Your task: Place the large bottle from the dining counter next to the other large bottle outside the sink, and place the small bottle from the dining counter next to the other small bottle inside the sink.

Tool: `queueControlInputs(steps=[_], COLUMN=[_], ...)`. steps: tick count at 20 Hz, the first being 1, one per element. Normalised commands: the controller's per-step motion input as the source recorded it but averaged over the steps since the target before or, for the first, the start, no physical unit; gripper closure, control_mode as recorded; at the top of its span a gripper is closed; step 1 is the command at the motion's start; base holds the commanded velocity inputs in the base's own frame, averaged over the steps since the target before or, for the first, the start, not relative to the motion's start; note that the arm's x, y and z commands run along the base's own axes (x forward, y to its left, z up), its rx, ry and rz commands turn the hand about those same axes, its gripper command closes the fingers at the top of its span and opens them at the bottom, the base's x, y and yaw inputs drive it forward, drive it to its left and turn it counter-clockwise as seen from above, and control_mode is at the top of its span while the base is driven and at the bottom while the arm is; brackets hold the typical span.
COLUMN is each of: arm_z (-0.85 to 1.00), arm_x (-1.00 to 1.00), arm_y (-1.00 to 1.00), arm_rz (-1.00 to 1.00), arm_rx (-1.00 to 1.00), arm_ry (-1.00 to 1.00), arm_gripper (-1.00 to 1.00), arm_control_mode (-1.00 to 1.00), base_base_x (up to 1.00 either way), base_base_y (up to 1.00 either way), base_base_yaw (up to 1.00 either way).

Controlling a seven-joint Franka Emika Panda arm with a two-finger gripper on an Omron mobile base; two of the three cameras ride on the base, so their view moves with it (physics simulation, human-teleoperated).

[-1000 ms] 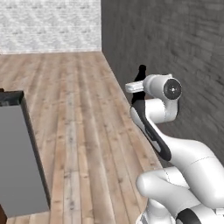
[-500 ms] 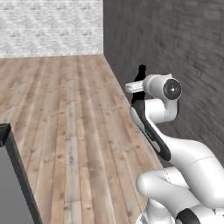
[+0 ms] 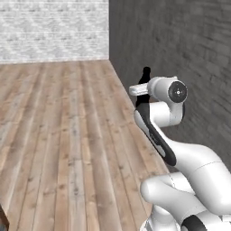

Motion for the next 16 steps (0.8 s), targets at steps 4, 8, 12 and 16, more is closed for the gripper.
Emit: queueControlInputs(steps=[4, 8, 12, 16], arm_z=[0.00, 0.00, 0.00, 0.00], arm_x=[0.00, 0.00, 0.00, 0.00], arm_y=[0.00, 0.00, 0.00, 0.00], arm_rz=[0.00, 0.00, 0.00, 0.00], arm_rx=[0.00, 0.00, 0.00, 0.00], arm_ry=[0.00, 0.00, 0.00, 0.00], arm_gripper=[1.00, 1.00, 1.00, 1.00], arm_control_mode=[1.00, 1.00, 1.00, 1.00], base_base_x=[1.00, 1.00, 0.95, 0.49], base_base_y=[0.34, 0.42, 0.38, 0.09], base_base_yaw=[-0.01, -0.01, 0.06, 0.18])
